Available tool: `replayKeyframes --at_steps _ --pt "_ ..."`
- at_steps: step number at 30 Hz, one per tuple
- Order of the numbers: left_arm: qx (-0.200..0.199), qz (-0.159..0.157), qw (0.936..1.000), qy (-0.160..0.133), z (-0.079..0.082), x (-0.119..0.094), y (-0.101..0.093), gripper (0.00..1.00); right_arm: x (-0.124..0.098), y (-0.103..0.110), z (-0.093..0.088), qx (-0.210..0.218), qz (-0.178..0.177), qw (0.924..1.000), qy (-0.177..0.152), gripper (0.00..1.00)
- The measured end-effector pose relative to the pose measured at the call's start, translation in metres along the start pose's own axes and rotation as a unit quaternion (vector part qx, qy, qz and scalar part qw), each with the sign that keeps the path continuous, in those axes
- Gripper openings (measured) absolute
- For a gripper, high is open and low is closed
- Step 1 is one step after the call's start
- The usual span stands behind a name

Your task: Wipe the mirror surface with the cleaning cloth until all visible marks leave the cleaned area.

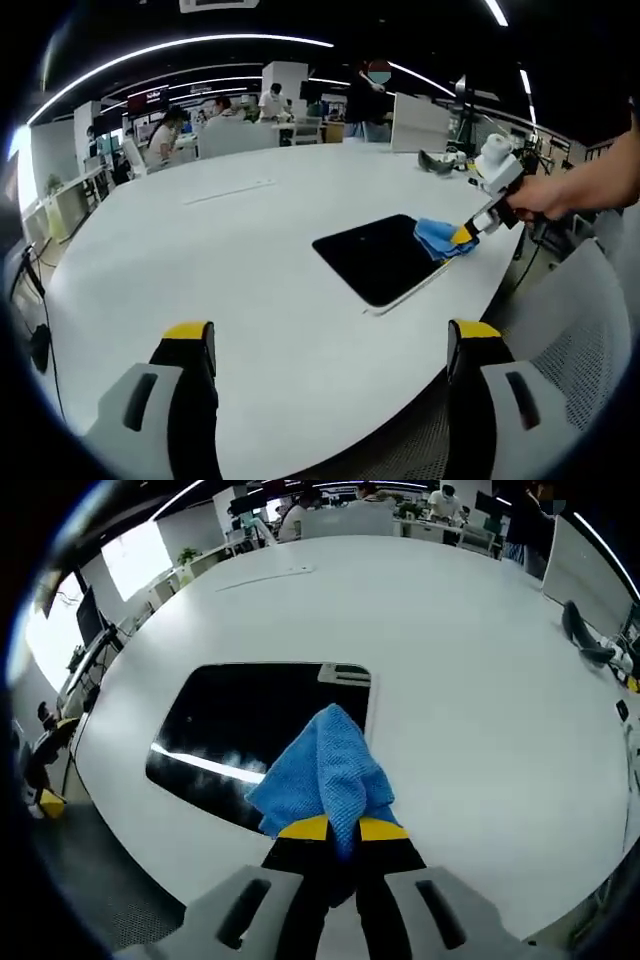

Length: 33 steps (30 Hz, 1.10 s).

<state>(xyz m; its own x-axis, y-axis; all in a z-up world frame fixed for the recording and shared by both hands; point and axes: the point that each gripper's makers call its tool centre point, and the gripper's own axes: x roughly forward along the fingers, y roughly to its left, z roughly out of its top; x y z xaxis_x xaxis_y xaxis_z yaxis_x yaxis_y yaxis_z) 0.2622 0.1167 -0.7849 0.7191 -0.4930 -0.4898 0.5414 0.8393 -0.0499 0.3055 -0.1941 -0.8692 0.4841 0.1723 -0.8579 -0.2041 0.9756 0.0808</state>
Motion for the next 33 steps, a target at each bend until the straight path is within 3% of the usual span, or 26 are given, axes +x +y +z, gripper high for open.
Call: replayKeyframes --at_steps 16,22,25,33 --pt "0.003 0.002 1.0000 0.001 0.001 0.001 0.003 0.95 -0.003 0.005 0.002 0.007 0.019 0.9998 -0.001 0.08" --pt "0.004 0.003 1.0000 0.002 0.001 0.001 0.004 0.95 -0.002 0.007 0.002 -0.013 0.015 0.9998 -0.003 0.04" --pt "0.005 0.003 1.0000 0.002 0.001 0.001 0.004 0.94 -0.002 0.019 0.009 -0.015 0.033 0.9991 -0.023 0.03" --pt "0.005 0.004 1.0000 0.002 0.000 0.001 0.004 0.94 0.003 0.032 0.007 0.025 0.038 0.9989 0.008 0.03"
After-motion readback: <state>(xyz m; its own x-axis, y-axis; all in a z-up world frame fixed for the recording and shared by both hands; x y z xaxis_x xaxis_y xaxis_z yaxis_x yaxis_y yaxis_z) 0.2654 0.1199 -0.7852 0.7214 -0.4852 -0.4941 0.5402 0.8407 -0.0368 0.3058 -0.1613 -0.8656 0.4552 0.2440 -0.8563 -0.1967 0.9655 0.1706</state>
